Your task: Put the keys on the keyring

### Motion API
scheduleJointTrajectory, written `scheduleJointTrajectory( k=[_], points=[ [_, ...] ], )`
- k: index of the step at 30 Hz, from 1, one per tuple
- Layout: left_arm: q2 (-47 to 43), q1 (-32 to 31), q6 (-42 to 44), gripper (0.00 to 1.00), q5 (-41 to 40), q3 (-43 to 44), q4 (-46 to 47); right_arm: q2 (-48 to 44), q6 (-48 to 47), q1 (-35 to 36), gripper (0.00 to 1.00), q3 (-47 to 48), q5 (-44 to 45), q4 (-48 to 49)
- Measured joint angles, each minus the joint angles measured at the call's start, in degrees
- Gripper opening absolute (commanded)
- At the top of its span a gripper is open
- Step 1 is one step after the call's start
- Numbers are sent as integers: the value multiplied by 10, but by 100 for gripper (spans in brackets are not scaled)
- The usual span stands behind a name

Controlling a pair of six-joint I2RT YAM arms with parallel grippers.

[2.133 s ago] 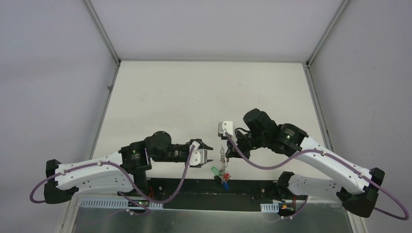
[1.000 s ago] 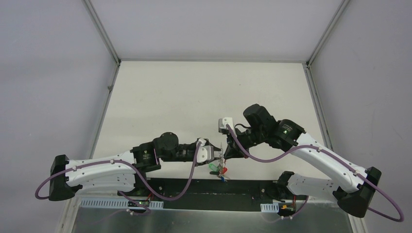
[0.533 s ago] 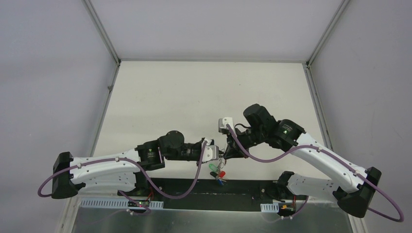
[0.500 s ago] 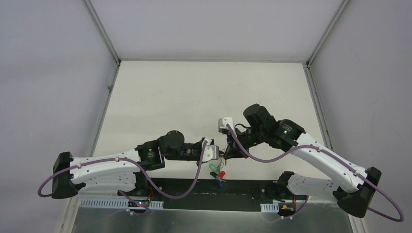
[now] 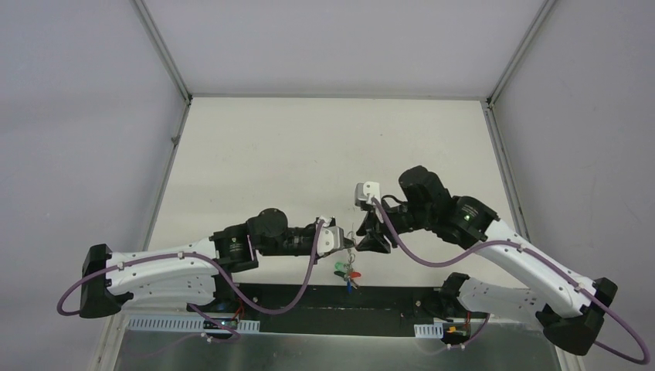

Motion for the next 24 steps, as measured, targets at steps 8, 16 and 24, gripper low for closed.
scheduleJointTrajectory(
  k=[8,16,24],
  points=[
    [-42,0,-25,0,-19,-58,63,-119,6,0,49,-60,57,91],
    [-73,0,-31,0,-22,-119,190,-173,0,0,34,-111,32,177],
    [-81,0,-31,0,-12,-138,278,-168,0,0,34,-119,13,221]
  ],
)
